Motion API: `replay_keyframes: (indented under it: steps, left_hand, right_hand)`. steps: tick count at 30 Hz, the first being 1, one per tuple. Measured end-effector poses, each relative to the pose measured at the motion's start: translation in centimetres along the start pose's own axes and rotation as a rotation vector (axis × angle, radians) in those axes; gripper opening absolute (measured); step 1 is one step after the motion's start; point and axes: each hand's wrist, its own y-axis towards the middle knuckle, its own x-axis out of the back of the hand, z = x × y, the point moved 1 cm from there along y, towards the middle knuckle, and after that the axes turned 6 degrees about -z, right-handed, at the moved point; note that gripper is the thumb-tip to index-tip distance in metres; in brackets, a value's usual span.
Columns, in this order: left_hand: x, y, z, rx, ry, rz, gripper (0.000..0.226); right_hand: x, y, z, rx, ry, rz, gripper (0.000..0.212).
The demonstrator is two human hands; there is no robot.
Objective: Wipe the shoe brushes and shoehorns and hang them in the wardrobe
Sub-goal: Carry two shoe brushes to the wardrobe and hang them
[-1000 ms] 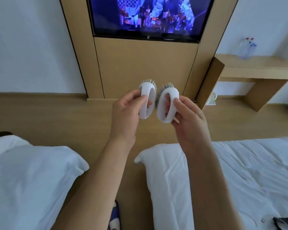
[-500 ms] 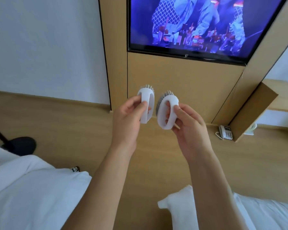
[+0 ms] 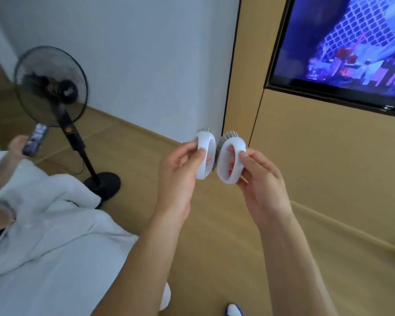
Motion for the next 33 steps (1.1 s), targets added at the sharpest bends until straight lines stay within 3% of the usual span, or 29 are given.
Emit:
replay_keyframes:
  steps: [8,18,26,33]
  left_hand:
    - [-8.0,10.1,1.8,-0.071,0.083,-0.205,0.016]
    - [-13.4,21.5,6.1,-0.081,0.059,-0.283,0.017]
    - [-15.4,36.3,10.9,-0.064,0.037,-0.228,0.017]
    - [-14.5,54.0,11.0,-0.119,0.069,-0.172,0.013]
  right_hand:
    - [2.3,15.1,1.8,-0.07,0.014,0.176,0.018]
    - [3.5,29.5,0.4,-0.084,-0.018,0.219,0.02]
    - [0.6,43.8,-3.0,-0.063,-0.029,0.203,0.018]
    - [-6.9,58.8,-4.6,0.001,-0.07,0.177,0.019]
